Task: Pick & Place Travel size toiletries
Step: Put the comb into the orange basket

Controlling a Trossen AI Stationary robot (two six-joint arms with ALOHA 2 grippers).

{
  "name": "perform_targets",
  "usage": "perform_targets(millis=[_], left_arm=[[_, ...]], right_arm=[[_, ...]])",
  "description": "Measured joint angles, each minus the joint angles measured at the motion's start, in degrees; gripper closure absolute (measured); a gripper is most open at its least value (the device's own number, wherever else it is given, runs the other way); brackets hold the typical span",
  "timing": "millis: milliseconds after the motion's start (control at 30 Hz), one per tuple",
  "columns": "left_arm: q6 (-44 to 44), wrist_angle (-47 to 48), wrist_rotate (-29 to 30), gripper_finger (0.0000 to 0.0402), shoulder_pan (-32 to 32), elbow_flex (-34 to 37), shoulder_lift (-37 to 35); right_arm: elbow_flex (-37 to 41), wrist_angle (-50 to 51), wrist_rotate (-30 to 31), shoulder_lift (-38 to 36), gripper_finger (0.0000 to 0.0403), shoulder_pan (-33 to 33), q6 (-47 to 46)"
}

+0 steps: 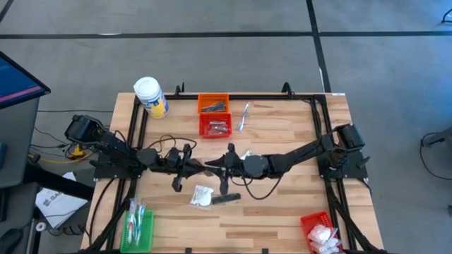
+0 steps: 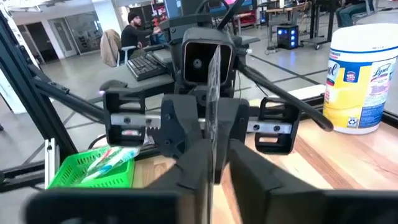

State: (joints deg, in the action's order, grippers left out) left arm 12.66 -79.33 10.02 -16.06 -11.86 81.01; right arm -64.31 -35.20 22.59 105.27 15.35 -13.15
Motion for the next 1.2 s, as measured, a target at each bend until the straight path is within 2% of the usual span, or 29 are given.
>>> perform_targets(millis=[167, 300, 400, 500, 667, 833, 933, 1100, 1200], left_arm=[[1.1, 0.4, -0.2, 0.0397, -0.7, 0.0, 0.0], [1.6, 4.8, -0.3, 0.0399, -0.2, -0.3, -1.6], [1.8, 15.2, -0.4, 0.0399, 1.6, -2.4, -4.9], [1.2, 29.6, -0.1, 0.0400, 4.2, -6.9, -8.7], [-1.8, 50.2, 0.0, 0.0398, 7.5, -15.0, -14.6], [-4.1, 60.2, -0.3, 0.0398, 10.3, -20.4, -19.4], [-4.3, 67.1, -0.4, 0.0398, 13.1, -23.8, -21.8], [-7.1, 76.0, -0.2, 0.0397, 17.0, -28.9, -22.8], [-11.2, 77.7, -0.5, 0.0397, 20.3, -31.7, -22.2]], right_arm=[[0.0, 5.5, -0.1, -2.4, 0.0226, 0.8, -0.2], [0.0, 17.2, -0.1, -7.3, 0.0132, 1.8, -0.4], [0.0, 27.7, 0.0, -11.3, 0.0084, 2.9, -2.4], [0.0, 34.7, 2.2, -14.1, 0.0050, 4.6, -4.7], [0.0, 41.8, 11.4, -15.9, 0.0017, 8.8, -6.6], [0.0, 54.2, 20.3, -16.2, 0.0004, 11.7, -12.4], [0.0, 67.8, 21.4, -16.2, 0.0006, 11.2, -22.9], [0.0, 89.6, 24.1, -15.7, 0.0011, 9.9, -46.5], [0.1, 93.5, 26.6, -14.6, 0.0012, 10.5, -49.3]])
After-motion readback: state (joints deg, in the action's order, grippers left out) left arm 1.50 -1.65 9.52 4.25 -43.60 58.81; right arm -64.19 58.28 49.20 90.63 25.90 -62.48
